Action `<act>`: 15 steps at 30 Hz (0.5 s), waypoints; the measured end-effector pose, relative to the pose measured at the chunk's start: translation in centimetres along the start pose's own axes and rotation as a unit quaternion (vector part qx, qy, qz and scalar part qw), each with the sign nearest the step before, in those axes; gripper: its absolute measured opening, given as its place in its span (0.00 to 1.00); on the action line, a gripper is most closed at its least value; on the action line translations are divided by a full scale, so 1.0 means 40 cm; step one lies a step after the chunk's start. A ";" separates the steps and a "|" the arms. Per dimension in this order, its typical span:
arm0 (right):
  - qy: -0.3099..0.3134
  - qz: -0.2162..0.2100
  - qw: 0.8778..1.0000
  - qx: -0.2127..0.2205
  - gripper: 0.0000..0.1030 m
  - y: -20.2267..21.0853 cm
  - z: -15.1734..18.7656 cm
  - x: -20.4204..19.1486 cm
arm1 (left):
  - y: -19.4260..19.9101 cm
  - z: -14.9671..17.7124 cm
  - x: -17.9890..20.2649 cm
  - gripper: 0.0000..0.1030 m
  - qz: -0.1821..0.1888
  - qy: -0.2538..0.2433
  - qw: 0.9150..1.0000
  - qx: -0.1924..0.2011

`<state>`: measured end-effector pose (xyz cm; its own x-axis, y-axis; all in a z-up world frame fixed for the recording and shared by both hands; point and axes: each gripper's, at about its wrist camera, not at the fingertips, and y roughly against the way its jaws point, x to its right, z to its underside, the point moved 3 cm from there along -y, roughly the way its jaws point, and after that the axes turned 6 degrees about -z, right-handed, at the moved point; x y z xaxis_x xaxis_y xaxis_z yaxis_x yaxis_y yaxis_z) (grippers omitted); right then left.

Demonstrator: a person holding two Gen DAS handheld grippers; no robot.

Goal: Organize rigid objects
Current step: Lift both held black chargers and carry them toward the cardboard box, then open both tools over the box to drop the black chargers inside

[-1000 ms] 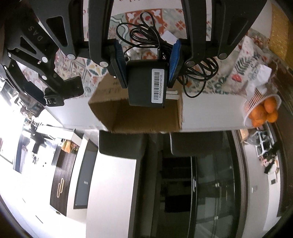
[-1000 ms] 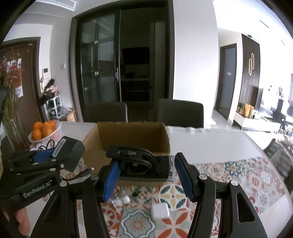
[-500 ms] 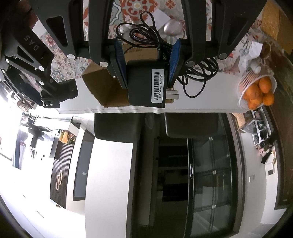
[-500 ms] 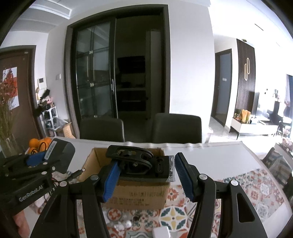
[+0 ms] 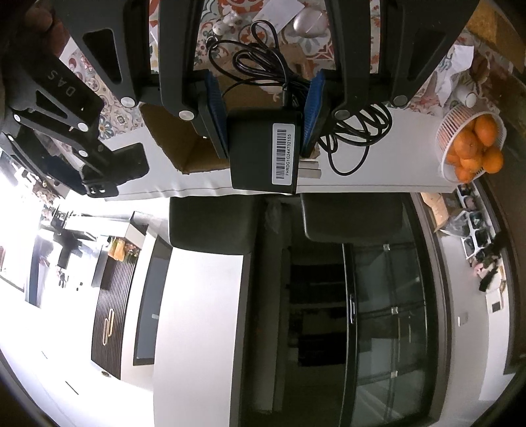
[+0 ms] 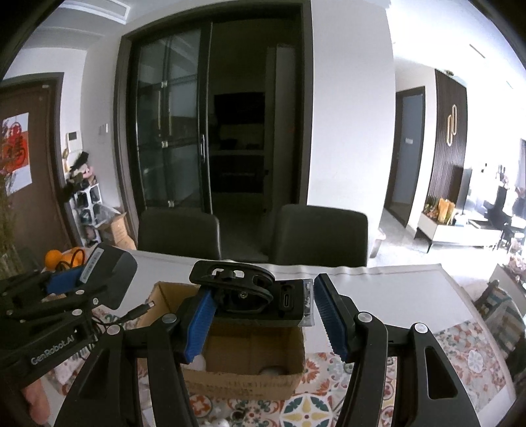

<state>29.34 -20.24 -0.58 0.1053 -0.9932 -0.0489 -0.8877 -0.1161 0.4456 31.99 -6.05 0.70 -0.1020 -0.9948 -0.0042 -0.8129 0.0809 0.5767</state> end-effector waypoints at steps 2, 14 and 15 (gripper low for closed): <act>-0.004 -0.004 1.000 -0.014 0.58 -0.026 -0.011 0.010 | -0.019 -0.013 0.003 0.40 0.005 0.000 1.000 -0.009; -0.041 -0.041 0.989 -0.137 0.59 -0.219 -0.006 0.067 | -0.197 -0.038 0.006 0.40 0.059 0.020 0.991 -0.122; -0.044 -0.046 0.987 -0.148 0.59 -0.237 -0.002 0.071 | -0.212 -0.037 0.008 0.40 0.061 0.024 0.989 -0.131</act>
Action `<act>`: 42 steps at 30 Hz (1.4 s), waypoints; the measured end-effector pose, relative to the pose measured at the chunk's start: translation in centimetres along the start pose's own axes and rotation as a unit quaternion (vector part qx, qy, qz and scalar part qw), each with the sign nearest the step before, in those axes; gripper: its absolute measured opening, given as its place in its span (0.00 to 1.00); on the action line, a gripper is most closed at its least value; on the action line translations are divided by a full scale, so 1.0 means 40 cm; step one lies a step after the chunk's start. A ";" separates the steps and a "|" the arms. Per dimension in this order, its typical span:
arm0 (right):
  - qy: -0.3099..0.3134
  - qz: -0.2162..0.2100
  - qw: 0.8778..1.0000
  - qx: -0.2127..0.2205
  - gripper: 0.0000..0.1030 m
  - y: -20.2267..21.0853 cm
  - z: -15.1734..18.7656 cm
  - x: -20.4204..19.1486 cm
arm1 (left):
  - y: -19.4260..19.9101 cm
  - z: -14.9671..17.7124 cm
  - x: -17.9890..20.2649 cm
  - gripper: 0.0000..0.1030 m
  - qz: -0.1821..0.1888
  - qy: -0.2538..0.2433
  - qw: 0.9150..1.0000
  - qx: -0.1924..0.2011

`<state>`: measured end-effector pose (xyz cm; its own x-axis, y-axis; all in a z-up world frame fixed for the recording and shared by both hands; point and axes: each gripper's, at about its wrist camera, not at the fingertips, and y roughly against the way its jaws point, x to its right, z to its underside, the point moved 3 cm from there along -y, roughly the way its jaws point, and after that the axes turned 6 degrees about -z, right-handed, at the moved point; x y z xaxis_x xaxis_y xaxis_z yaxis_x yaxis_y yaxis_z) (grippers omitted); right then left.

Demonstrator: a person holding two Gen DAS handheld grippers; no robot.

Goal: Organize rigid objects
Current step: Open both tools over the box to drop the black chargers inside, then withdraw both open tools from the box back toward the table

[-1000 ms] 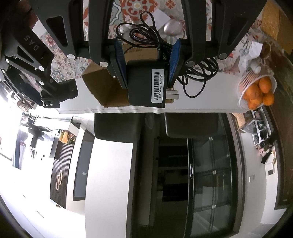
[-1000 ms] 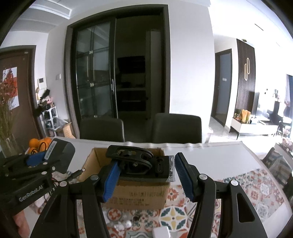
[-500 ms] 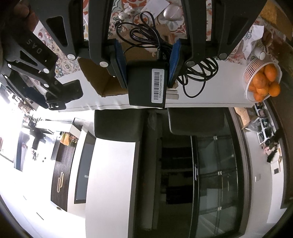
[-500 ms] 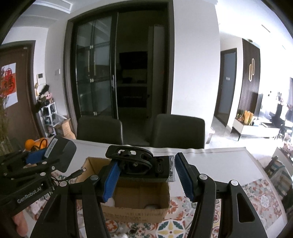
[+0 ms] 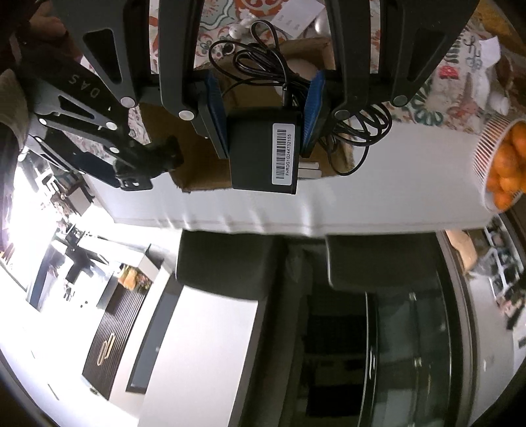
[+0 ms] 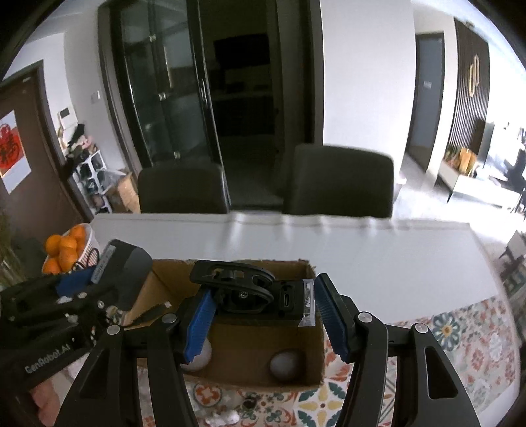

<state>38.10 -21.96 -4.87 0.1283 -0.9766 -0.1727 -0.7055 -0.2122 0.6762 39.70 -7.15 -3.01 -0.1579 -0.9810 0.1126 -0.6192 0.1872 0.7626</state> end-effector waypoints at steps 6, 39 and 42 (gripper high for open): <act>-0.009 -0.002 0.999 -0.045 0.59 -0.077 0.000 0.022 | -0.067 -0.005 0.000 0.40 0.000 0.005 0.999 -0.037; -0.022 0.029 0.999 -0.030 0.69 -0.005 0.037 0.000 | 0.042 0.054 -0.026 0.59 -0.049 -0.023 0.999 -0.007; -0.011 0.033 0.999 -0.010 0.69 0.036 0.046 -0.023 | 0.069 0.069 -0.031 0.59 -0.047 -0.020 0.999 0.003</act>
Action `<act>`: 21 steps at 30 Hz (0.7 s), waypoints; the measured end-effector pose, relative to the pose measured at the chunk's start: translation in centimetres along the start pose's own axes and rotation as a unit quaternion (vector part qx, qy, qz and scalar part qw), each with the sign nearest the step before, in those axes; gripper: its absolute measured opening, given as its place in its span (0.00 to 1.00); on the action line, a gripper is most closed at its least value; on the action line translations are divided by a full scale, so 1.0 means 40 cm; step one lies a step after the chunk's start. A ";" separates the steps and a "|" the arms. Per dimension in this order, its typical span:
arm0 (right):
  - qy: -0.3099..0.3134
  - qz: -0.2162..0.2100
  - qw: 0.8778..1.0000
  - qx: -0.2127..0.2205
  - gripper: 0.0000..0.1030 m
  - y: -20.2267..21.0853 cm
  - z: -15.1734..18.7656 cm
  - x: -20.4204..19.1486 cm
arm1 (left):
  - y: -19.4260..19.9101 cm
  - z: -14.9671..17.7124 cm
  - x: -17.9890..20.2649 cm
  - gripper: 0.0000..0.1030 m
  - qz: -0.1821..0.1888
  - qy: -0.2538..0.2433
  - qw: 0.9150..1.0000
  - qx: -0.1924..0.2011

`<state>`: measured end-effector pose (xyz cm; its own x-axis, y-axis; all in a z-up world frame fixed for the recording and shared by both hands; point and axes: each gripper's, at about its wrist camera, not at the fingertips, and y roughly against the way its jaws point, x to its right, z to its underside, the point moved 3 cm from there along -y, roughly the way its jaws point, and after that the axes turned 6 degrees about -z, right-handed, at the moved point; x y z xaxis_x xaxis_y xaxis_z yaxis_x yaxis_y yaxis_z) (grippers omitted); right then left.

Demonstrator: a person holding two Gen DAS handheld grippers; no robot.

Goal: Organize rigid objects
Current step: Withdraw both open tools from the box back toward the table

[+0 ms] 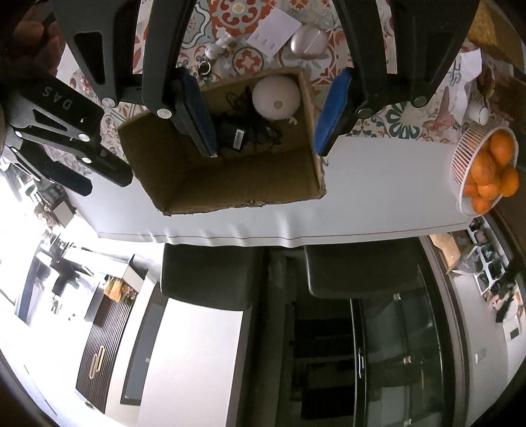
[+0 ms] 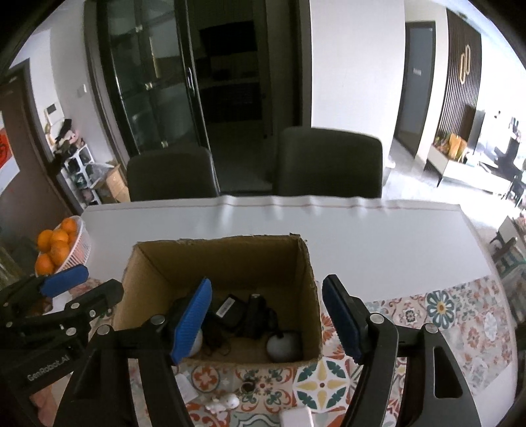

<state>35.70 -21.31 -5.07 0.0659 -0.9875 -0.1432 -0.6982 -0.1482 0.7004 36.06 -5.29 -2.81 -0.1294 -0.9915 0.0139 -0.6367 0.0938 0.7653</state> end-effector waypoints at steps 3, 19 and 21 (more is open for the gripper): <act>0.010 0.006 1.000 0.023 0.69 0.041 0.013 -0.021 | 0.028 0.025 -0.018 0.59 -0.008 0.001 1.000 0.012; 0.046 0.025 0.994 0.095 0.72 0.176 0.145 -0.105 | 0.133 0.187 -0.029 0.60 -0.027 -0.017 0.998 0.050; 0.046 0.025 0.994 0.098 0.72 0.187 0.168 -0.098 | 0.135 0.206 -0.019 0.60 -0.022 -0.021 0.998 0.054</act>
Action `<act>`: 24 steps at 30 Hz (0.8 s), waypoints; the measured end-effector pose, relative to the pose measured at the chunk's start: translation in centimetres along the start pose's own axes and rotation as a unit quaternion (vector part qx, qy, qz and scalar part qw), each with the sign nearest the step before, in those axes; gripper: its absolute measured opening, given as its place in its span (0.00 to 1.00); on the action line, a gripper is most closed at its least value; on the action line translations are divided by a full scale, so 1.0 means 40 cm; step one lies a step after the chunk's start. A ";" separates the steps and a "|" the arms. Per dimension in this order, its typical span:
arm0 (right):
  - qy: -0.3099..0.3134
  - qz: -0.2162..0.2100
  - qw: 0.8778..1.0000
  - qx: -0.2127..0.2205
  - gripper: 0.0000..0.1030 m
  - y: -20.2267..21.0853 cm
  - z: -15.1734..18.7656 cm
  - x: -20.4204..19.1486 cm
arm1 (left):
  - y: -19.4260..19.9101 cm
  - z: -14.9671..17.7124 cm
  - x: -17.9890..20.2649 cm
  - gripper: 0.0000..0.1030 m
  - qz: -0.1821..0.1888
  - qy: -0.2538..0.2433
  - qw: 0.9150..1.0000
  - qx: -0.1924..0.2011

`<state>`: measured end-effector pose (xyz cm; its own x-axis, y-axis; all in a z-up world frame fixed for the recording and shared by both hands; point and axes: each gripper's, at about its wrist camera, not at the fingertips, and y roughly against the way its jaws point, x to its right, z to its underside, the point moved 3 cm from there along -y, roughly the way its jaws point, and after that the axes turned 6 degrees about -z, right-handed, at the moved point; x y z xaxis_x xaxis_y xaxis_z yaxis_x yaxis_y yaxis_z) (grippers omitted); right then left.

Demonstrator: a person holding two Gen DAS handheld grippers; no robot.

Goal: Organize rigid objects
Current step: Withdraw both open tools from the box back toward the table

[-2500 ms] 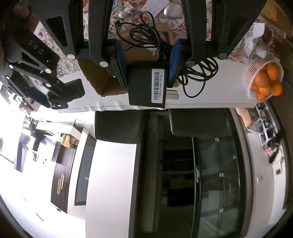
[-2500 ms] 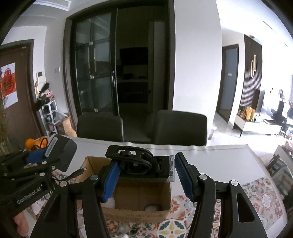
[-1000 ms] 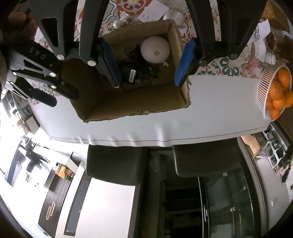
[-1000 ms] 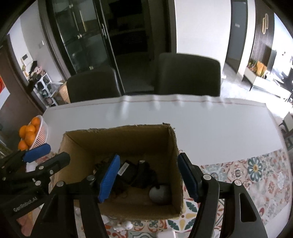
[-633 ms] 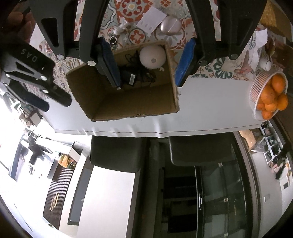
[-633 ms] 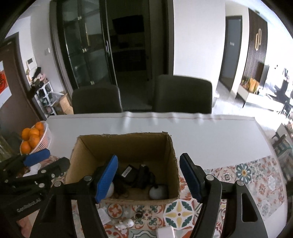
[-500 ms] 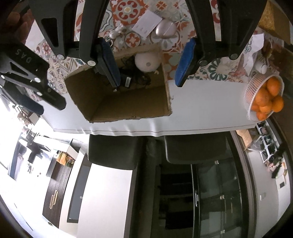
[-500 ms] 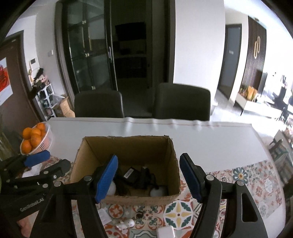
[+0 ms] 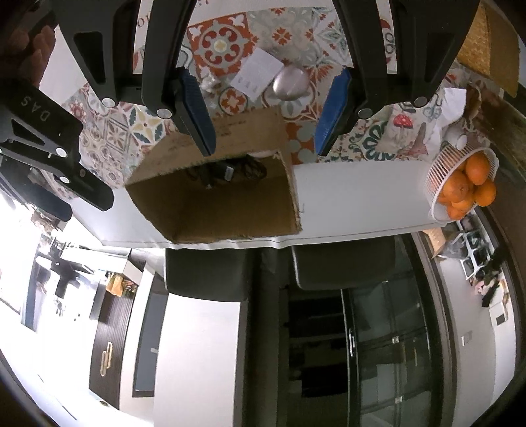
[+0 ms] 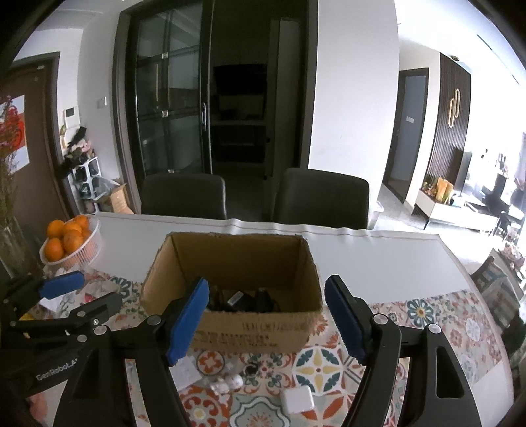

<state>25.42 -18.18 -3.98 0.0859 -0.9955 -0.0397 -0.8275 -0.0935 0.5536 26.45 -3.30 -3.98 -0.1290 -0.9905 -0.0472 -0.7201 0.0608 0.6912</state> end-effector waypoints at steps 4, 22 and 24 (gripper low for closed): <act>-0.004 0.005 1.000 0.005 0.72 0.026 0.041 0.012 | 0.003 0.040 0.025 0.60 0.013 -0.001 1.000 0.006; -0.033 0.031 0.999 -0.007 0.72 0.048 0.199 0.084 | -0.040 0.156 0.145 0.59 0.059 -0.061 0.996 -0.003; -0.039 0.030 0.999 -0.014 0.72 0.042 0.219 0.091 | -0.054 0.169 0.155 0.59 0.064 -0.067 0.996 -0.008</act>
<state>19.50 -22.09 -10.48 -0.0086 -0.9975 -0.0699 -0.8142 -0.0336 0.5797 22.59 -8.75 -10.65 -0.3089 -0.9496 -0.0528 -0.6812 0.1821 0.7091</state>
